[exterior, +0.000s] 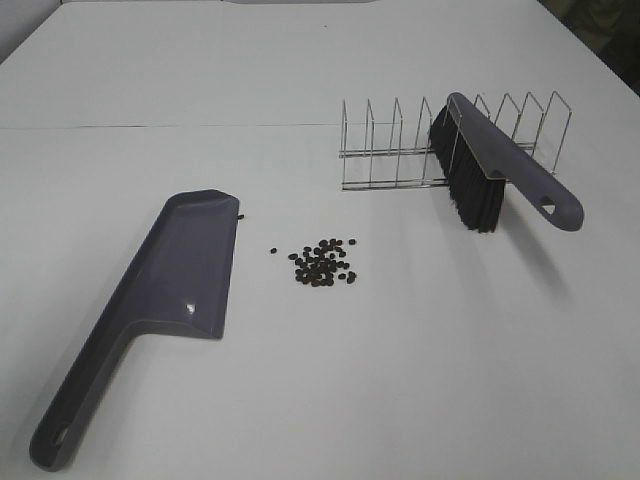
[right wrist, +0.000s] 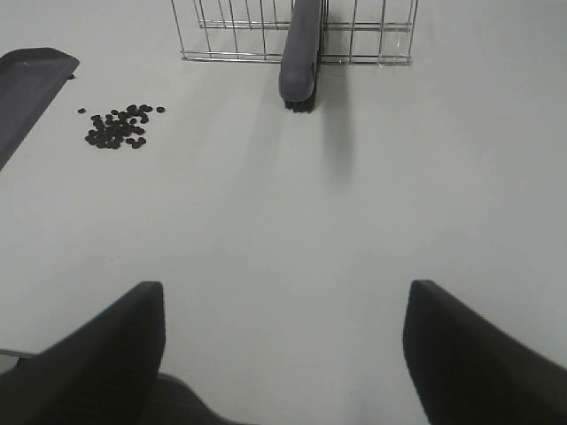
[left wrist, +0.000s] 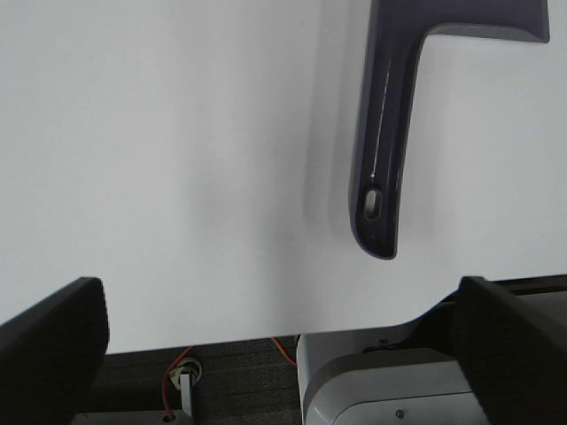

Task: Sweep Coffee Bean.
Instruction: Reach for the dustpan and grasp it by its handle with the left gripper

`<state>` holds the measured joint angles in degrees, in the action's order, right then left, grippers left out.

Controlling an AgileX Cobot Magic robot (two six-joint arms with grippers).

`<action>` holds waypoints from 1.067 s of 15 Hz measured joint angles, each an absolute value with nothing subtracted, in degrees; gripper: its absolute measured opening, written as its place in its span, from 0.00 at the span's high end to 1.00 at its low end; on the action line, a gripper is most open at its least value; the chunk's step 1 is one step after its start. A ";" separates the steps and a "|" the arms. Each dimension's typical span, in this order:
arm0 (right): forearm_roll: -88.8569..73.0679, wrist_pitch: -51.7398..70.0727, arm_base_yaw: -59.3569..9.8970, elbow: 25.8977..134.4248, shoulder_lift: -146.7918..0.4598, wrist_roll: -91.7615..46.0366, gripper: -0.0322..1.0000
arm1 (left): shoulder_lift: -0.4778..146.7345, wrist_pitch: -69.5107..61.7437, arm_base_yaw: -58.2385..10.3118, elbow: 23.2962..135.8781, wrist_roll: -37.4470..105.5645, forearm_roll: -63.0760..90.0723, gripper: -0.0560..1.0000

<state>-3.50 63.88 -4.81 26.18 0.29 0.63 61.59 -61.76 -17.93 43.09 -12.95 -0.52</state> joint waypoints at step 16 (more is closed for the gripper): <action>-3.50 63.88 -4.81 26.18 0.29 0.63 0.34 | 96.89 -36.73 -24.58 43.14 -16.16 1.78 0.12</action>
<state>-3.50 63.88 -4.81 26.18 0.29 0.63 96.89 -36.73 -24.58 43.14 -16.16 1.78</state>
